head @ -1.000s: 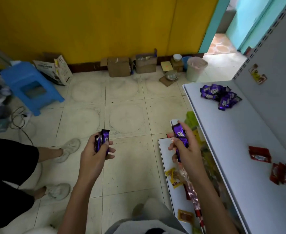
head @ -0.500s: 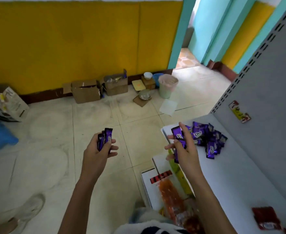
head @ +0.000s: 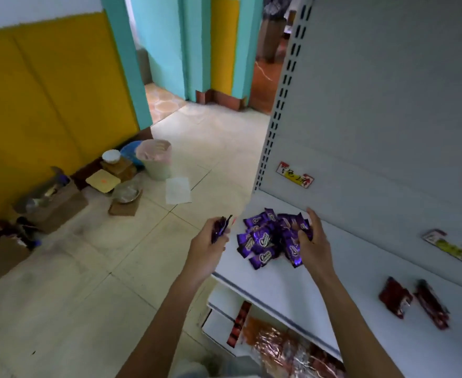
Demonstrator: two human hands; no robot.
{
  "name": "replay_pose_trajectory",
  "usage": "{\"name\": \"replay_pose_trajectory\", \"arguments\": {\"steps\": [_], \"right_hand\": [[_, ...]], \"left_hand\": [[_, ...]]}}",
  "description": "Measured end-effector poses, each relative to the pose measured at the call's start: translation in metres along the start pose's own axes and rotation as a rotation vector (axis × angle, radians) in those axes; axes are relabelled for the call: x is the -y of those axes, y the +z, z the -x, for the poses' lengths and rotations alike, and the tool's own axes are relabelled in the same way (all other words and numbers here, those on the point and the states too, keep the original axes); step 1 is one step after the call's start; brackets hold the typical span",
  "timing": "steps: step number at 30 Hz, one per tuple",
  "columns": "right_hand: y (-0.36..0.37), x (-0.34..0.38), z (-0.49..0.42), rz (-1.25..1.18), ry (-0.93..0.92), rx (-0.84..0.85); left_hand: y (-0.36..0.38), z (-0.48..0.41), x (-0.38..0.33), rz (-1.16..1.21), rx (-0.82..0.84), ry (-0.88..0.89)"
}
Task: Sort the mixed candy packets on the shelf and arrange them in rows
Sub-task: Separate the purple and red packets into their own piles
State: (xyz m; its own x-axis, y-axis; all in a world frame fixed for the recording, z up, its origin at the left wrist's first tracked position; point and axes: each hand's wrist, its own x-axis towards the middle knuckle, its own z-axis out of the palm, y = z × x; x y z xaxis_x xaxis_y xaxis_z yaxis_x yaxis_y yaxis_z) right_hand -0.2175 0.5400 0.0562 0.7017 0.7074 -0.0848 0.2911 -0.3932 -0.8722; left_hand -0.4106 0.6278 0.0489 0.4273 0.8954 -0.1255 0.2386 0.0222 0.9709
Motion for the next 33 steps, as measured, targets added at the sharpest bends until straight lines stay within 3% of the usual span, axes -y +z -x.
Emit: {"name": "replay_pose_trajectory", "arguments": {"steps": [5,8,11,16,19,24,28,33], "right_hand": [[0.009,-0.018,-0.008,0.028,0.086,-0.156],[0.023,-0.03,-0.007,0.157,0.09,-0.069],[0.031,-0.043,0.002,0.213,0.085,0.0],[0.023,-0.06,0.017,0.178,0.106,-0.062],[0.023,-0.064,0.018,0.162,0.115,-0.066],[0.023,-0.062,0.018,0.212,0.068,-0.043],[0.01,-0.053,0.033,0.174,0.111,-0.165],[-0.028,-0.033,0.079,-0.116,0.237,-0.416]], "left_hand": [[0.035,-0.029,0.019,-0.376,0.242,0.276],[0.06,-0.032,0.045,-0.634,0.29,0.426],[0.071,-0.036,0.069,-0.8,0.311,0.425],[0.066,-0.034,0.064,-0.644,0.329,0.356],[0.062,-0.03,0.067,-0.536,0.255,0.315],[0.061,-0.029,0.067,-0.567,0.237,0.296],[0.045,-0.029,0.049,-0.509,0.26,0.333],[0.026,-0.023,-0.009,-0.274,0.282,0.275]]}}
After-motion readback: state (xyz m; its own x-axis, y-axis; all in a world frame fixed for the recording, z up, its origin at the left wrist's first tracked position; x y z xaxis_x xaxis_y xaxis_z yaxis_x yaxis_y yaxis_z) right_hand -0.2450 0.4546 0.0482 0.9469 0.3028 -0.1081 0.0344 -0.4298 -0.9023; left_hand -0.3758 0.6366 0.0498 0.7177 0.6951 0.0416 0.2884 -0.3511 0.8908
